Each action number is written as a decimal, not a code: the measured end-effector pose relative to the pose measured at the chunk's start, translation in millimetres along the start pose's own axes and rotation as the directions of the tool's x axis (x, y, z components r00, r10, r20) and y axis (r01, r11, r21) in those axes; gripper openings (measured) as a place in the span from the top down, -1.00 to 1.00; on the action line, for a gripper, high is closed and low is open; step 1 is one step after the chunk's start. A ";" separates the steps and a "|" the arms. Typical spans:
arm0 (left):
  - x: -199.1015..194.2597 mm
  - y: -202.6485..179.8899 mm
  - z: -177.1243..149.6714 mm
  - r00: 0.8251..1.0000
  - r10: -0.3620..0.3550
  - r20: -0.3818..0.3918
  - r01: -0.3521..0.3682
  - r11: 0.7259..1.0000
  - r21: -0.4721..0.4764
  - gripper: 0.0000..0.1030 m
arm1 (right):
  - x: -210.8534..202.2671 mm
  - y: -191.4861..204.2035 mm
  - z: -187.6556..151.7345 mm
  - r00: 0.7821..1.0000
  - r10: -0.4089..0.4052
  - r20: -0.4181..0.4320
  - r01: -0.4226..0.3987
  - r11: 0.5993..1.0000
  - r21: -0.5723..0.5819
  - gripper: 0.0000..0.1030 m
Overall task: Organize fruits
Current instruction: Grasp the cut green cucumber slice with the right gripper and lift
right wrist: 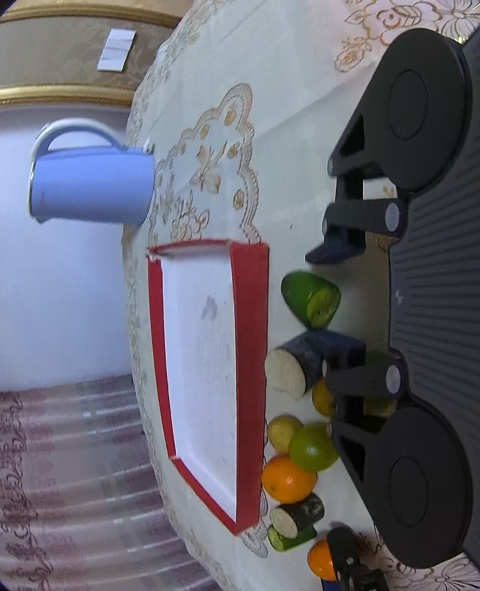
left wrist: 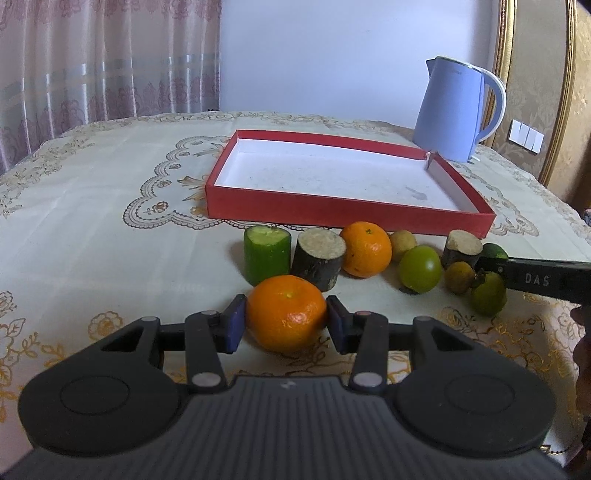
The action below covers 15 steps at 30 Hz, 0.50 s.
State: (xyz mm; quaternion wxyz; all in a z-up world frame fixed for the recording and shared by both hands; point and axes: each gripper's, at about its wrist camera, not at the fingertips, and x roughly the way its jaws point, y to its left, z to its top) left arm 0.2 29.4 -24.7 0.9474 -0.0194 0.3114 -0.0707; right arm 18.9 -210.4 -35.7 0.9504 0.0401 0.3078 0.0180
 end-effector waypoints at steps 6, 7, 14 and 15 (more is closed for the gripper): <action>-0.5 0.3 0.2 1.000 -0.003 0.003 0.003 1.000 0.001 0.19 | -3.3 -0.5 -2.4 1.000 -0.014 0.019 0.014 1.000 -0.003 0.37; -0.5 0.3 0.3 1.000 -0.004 0.003 0.004 1.000 0.001 0.19 | -5.5 -1.3 -2.1 1.000 -0.015 0.027 0.015 1.000 -0.002 0.37; -0.7 0.9 1.9 1.000 -0.013 0.004 0.013 1.000 -0.003 0.19 | -28.1 2.2 27.6 0.988 -0.024 0.152 0.034 0.998 -0.062 0.37; -0.7 0.9 2.0 1.000 -0.013 0.005 0.014 1.000 -0.003 0.19 | -26.3 3.8 33.6 0.986 -0.025 0.168 0.037 0.997 -0.073 0.37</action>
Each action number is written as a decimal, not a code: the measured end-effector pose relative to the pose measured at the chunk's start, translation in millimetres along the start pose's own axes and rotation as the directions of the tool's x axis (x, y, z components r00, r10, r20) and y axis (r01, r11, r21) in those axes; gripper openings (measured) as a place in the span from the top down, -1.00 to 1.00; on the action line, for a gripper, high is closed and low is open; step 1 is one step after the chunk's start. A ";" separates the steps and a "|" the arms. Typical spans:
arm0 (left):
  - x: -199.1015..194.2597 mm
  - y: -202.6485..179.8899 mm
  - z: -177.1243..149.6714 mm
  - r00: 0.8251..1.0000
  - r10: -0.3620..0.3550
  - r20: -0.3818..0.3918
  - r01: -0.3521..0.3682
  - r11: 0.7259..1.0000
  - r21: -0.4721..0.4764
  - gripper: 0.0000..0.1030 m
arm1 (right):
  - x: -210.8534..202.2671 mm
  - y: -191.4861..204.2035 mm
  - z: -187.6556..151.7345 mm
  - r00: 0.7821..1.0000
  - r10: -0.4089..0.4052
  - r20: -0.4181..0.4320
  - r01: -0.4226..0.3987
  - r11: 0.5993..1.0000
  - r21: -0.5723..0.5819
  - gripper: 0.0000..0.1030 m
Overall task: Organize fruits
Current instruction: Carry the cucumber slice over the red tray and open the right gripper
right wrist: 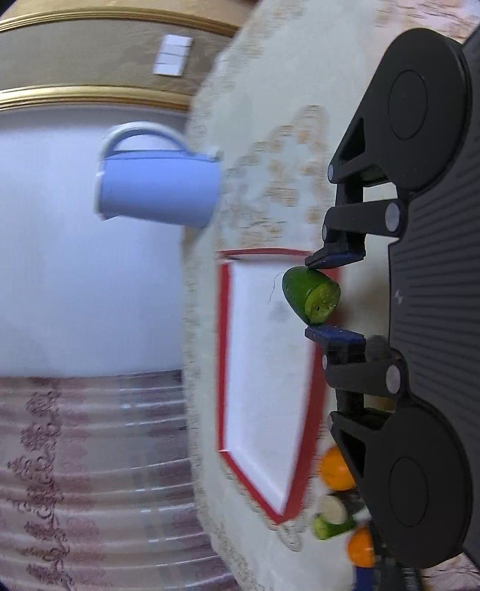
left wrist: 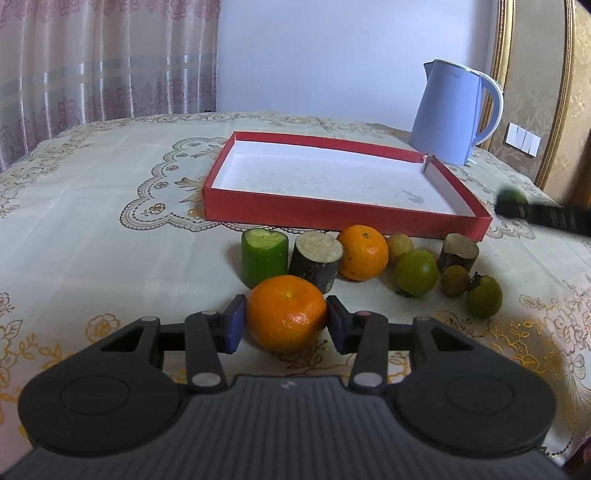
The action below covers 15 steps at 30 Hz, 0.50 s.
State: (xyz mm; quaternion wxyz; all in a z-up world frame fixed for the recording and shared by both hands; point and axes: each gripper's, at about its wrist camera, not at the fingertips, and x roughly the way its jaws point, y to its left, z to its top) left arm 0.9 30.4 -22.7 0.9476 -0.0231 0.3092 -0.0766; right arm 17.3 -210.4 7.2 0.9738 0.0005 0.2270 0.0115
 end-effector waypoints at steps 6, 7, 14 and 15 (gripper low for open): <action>-0.2 1.0 0.2 1.000 -0.002 -0.004 0.002 1.000 0.001 0.19 | 61.0 0.0 26.2 0.998 0.007 -0.066 -0.008 1.000 -0.007 0.37; 0.1 1.7 0.6 1.000 -0.003 -0.005 0.003 1.000 0.000 0.19 | 71.3 0.3 27.6 0.997 0.001 -0.082 -0.001 1.000 -0.009 0.37; 2.9 1.9 2.5 1.000 -0.017 -0.014 0.017 1.000 0.001 0.19 | 115.5 7.3 22.4 0.987 -0.023 -0.157 0.017 0.999 -0.045 0.36; 3.5 1.8 2.7 1.000 -0.018 -0.015 0.018 1.000 0.003 0.19 | 118.4 9.1 21.3 0.986 -0.021 -0.167 0.012 0.998 -0.054 0.36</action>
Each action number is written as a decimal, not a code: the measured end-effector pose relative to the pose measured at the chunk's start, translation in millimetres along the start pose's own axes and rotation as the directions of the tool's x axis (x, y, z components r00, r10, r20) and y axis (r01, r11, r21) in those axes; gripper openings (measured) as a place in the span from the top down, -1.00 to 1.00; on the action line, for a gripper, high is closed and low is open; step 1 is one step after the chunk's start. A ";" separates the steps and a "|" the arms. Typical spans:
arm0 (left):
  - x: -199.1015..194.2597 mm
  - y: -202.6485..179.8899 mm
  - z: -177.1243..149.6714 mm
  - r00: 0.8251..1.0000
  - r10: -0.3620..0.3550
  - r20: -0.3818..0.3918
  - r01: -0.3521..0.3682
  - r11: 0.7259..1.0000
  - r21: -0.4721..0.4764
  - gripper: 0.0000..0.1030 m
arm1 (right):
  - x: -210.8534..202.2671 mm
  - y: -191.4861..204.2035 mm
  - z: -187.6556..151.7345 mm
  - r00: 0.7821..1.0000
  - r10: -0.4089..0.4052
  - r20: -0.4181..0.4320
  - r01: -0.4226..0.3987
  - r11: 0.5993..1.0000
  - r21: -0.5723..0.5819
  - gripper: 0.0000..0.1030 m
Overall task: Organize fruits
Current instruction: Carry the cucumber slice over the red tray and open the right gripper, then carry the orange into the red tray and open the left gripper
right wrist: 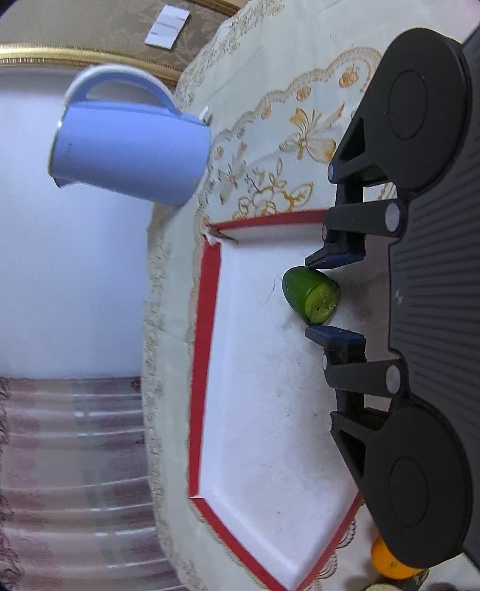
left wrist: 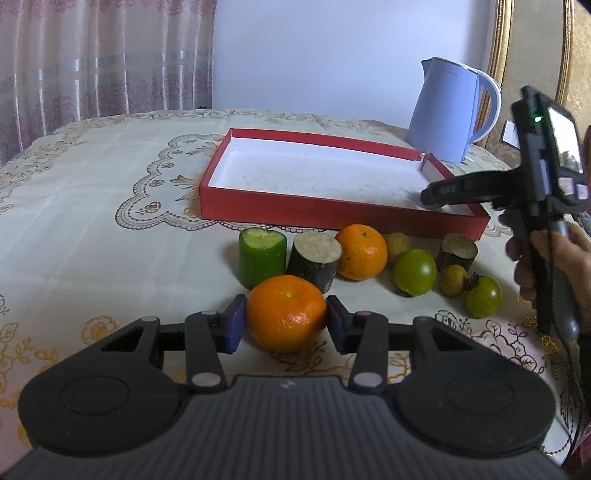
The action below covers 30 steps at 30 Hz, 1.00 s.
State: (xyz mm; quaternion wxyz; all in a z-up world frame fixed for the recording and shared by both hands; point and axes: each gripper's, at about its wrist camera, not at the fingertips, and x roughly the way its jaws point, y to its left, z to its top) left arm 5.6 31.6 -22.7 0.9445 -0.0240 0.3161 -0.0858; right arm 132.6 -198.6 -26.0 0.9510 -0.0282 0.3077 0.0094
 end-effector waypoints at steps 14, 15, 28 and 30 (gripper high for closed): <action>-1.4 -5.3 -2.3 1.000 0.019 0.012 -0.020 1.000 0.015 0.19 | -73.7 -27.3 -22.0 0.987 0.018 0.160 -0.030 0.997 0.077 -0.46; -2.6 -6.5 -2.4 1.000 0.018 0.014 -0.019 1.000 0.016 0.19 | -81.5 -31.9 -28.4 0.986 0.016 0.167 -0.031 0.996 0.088 -0.46; -20.1 -14.9 3.6 0.999 0.021 0.038 -0.022 0.999 0.036 0.19 | -85.6 -43.7 -77.9 0.993 -0.089 0.071 0.079 0.988 0.130 -0.53; -22.0 -15.2 7.9 0.999 0.022 0.041 -0.023 0.999 0.036 0.19 | -78.4 -42.2 -76.9 0.997 -0.070 0.024 0.067 0.990 0.123 -0.63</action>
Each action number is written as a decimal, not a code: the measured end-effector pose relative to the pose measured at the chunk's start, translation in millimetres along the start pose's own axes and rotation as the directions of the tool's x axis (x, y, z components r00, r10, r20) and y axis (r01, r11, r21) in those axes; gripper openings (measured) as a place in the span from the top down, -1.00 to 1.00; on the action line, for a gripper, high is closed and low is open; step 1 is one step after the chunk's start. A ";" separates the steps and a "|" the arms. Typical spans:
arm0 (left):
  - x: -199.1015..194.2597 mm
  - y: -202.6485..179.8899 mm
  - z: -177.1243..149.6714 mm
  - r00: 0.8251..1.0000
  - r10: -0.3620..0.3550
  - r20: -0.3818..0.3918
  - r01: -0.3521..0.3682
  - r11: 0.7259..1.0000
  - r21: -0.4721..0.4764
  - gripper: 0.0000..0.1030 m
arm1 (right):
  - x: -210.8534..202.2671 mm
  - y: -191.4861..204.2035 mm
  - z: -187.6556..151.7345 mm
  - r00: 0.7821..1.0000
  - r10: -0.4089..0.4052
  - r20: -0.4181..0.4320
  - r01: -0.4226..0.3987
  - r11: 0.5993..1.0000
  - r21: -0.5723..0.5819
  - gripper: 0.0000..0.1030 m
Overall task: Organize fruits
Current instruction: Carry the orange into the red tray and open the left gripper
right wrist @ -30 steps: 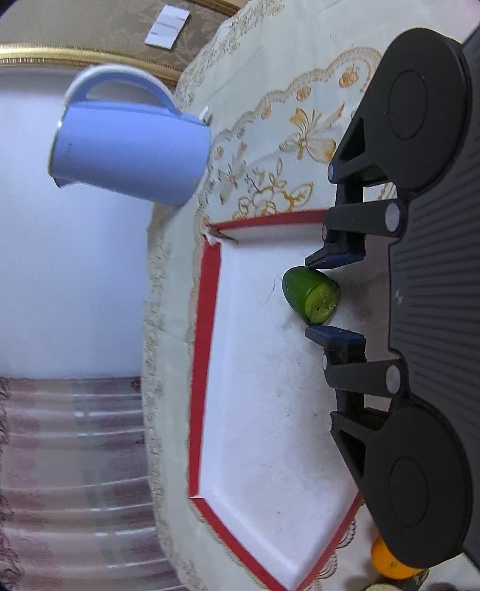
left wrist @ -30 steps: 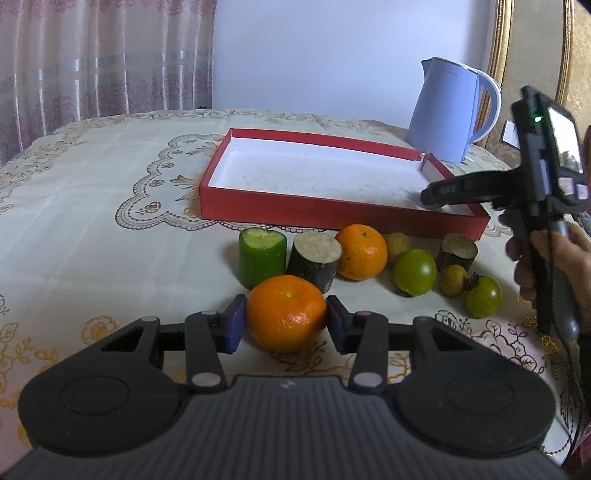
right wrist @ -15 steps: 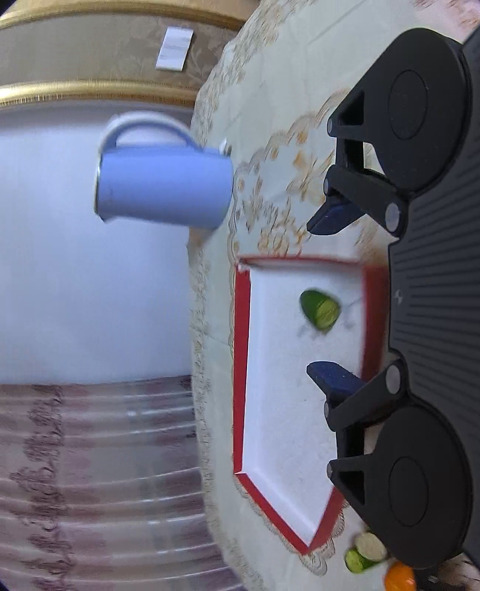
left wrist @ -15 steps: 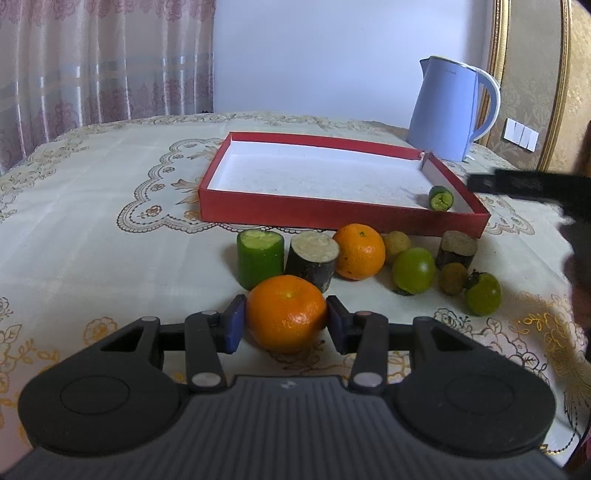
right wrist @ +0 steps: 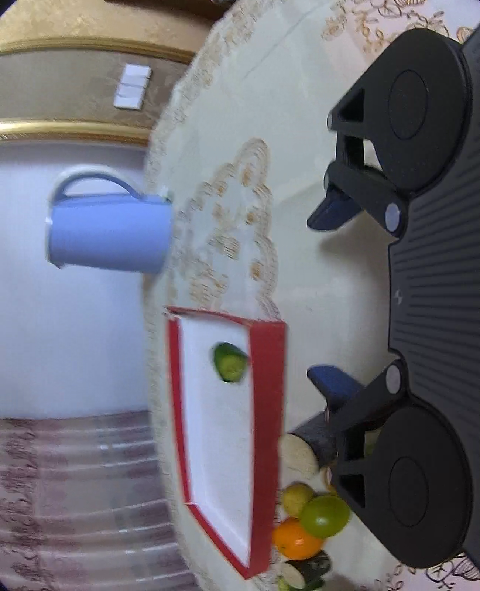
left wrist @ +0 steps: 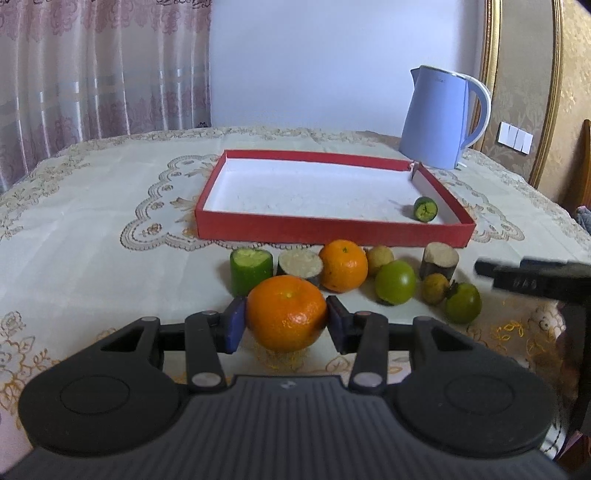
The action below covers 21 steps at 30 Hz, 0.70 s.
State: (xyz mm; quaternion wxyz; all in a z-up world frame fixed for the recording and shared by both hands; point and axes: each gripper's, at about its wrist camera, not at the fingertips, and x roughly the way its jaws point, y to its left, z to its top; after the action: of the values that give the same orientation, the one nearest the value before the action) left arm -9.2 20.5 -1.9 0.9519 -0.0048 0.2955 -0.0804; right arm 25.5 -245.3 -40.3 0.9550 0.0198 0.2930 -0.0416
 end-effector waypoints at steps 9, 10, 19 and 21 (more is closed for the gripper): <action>9.1 1.2 33.5 1.000 0.014 0.025 -0.015 1.000 0.008 0.19 | 3.8 2.2 -4.0 0.999 -0.012 -0.040 0.012 1.000 -0.008 -0.72; 10.9 0.8 38.2 0.999 0.017 0.031 -0.017 1.000 0.011 0.19 | 3.7 2.0 -4.2 0.999 -0.015 -0.042 0.015 1.000 -0.007 -0.79; 52.1 3.1 84.1 0.999 0.033 0.035 -0.033 0.999 0.020 0.19 | 5.9 -2.4 -3.3 0.998 -0.017 -0.059 0.018 1.000 0.018 -0.93; 65.3 1.9 92.0 0.998 0.044 0.035 -0.045 0.999 0.027 0.19 | 6.3 -2.1 -3.0 0.998 -0.017 -0.060 0.018 1.000 0.018 -0.93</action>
State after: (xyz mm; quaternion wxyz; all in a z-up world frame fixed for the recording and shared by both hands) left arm 96.0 8.6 37.2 0.9584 0.0137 0.2779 -0.0635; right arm 28.8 -247.6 -46.4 0.9452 0.0275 0.3211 -0.0521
